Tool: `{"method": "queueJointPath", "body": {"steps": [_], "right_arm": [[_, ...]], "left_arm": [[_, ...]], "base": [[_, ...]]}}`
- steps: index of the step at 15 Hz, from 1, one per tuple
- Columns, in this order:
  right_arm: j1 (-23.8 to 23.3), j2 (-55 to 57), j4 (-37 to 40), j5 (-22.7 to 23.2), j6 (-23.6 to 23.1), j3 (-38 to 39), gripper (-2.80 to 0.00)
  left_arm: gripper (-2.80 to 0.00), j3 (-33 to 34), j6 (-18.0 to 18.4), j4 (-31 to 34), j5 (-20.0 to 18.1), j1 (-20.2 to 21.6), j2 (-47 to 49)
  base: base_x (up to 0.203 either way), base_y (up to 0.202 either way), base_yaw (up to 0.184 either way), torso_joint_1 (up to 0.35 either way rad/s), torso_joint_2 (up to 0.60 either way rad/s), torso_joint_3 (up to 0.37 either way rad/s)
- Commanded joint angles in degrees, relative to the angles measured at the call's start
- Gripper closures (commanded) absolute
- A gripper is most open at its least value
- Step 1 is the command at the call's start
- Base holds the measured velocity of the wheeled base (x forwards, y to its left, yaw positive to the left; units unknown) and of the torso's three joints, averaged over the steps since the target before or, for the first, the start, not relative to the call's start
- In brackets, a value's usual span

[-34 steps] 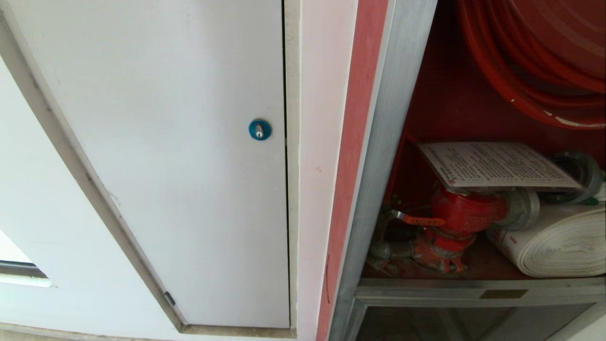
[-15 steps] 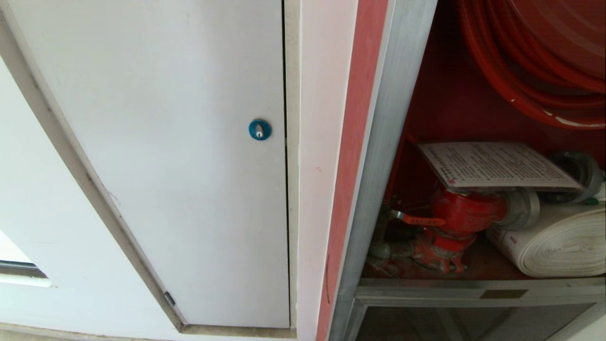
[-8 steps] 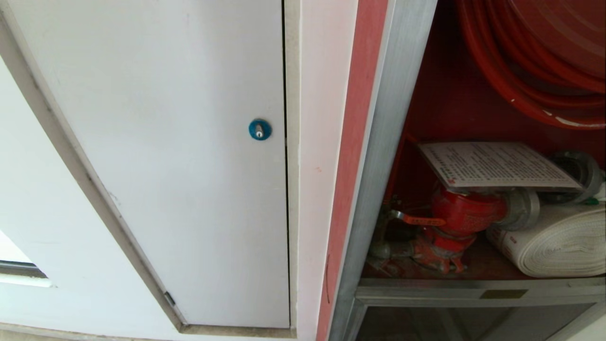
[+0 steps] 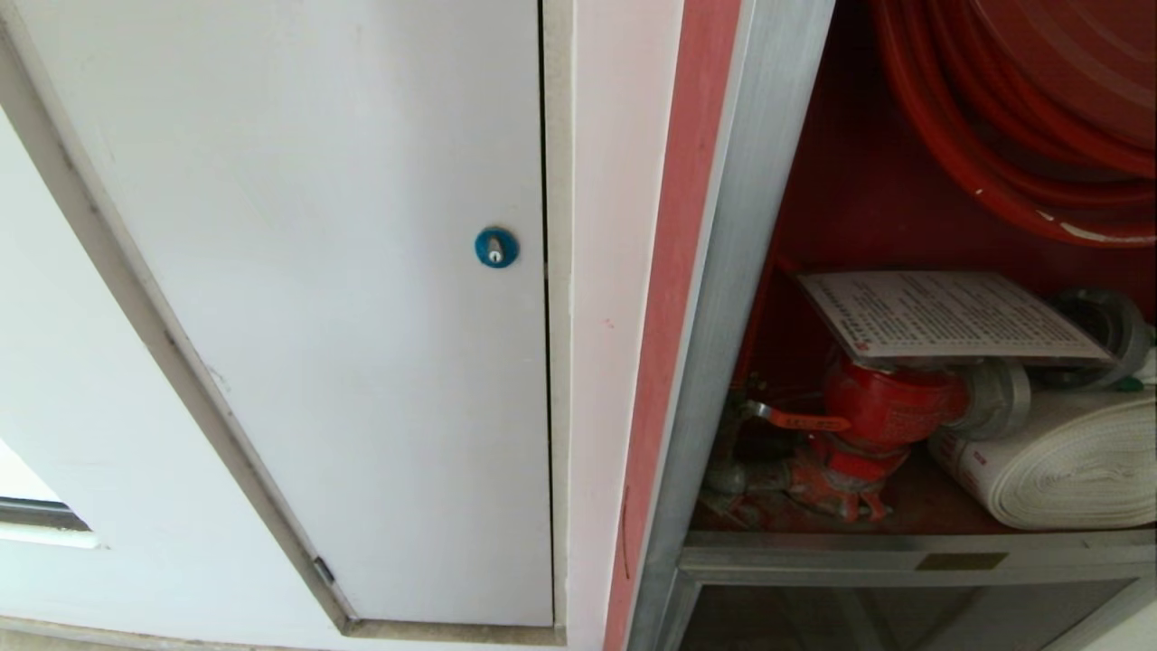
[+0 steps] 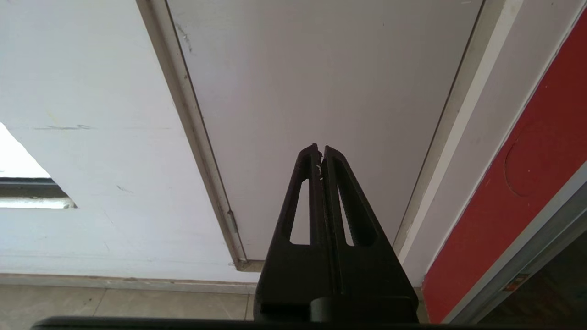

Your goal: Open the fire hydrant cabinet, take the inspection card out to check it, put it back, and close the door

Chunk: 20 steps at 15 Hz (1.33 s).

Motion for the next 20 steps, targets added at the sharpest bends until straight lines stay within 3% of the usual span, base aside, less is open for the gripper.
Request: {"method": "queueJointPath", "body": {"steps": [1,20], "right_arm": [[0.00,0.11,0.19,0.04,0.22,-0.01,0.00],[0.09,0.13,0.27,0.13,0.53,-0.10,0.00]], "left_arm": [[0.00,0.79,0.01,-0.03,-0.06,0.02,0.01],[0.00,0.79,0.09,0.06,0.03,0.02,0.01]], "base": [[0.000,0.000,0.000,0.000,0.00,0.000],[0.000,0.000,0.000,0.000,0.00,0.000]]}}
